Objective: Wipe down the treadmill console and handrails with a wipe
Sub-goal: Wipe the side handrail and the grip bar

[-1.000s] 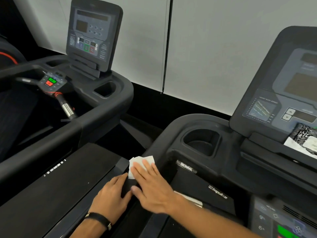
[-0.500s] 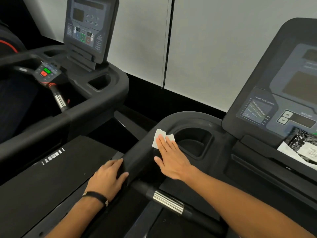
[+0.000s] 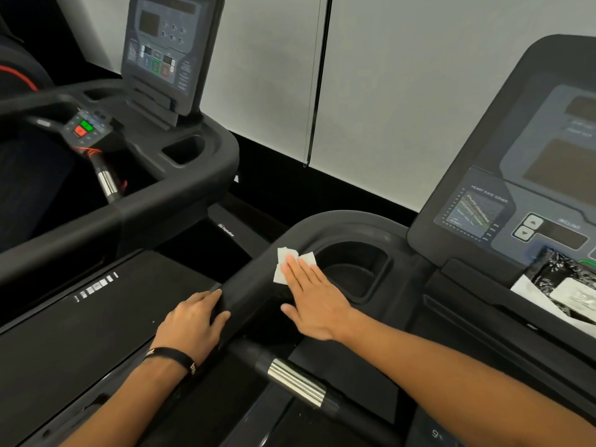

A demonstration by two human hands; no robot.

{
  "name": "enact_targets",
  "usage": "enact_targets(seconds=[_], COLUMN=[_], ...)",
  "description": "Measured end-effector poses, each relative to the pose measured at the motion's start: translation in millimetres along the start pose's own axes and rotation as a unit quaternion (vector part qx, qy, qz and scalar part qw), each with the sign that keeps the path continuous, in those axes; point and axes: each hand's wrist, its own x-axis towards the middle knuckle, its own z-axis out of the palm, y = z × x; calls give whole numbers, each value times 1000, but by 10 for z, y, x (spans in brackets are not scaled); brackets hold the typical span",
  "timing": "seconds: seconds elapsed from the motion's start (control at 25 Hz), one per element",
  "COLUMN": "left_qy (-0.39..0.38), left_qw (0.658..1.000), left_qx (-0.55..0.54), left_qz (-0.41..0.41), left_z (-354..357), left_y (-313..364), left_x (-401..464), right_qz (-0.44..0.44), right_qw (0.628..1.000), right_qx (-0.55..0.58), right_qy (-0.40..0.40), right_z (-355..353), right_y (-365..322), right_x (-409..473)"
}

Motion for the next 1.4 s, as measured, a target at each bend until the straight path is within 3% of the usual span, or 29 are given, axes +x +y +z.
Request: enact_targets(seconds=[0.12, 0.24, 0.32, 0.44, 0.52, 0.64, 0.76, 0.88, 1.08, 1.24, 1.4], left_qy=[-12, -12, -12, -18, -19, -34, -35, -31, -51, -61, -67], left_qw=[1000, 1000, 1000, 999, 999, 998, 998, 998, 997, 996, 995], left_qx=[7, 18, 23, 39, 39, 43, 45, 44, 46, 56, 64], left_qz=[3, 5, 4, 13, 18, 26, 34, 35, 31, 36, 37], left_z=[-27, -11, -6, -17, -39, -67, -92, -108, -104, -121, -110], left_y=[-9, -12, -14, 15, 8, 3, 12, -3, -4, -6, 17], left_x=[19, 12, 22, 41, 69, 51, 56, 69, 72, 91, 83], right_qz=[63, 216, 320, 339, 304, 246, 201, 152, 132, 7, -106], right_qw=[998, 969, 898, 760, 745, 798, 856, 875, 858, 816, 792], right_qx=[29, 116, 288, 544, 574, 482, 300, 173, -70, -302, -403], right_qy=[-4, -34, -90, -107, -149, -266, -369, -425, -491, -492, -446], right_z=[-31, -74, -283, -463, -538, -554, -743, -894, -1052, -918, -719], right_y=[90, 177, 256, 345, 445, 634, 816, 907, 1182, 1266, 1395], right_x=[-254, -350, -20, 338, 395, 106, -22, 36, 164, 174, 195])
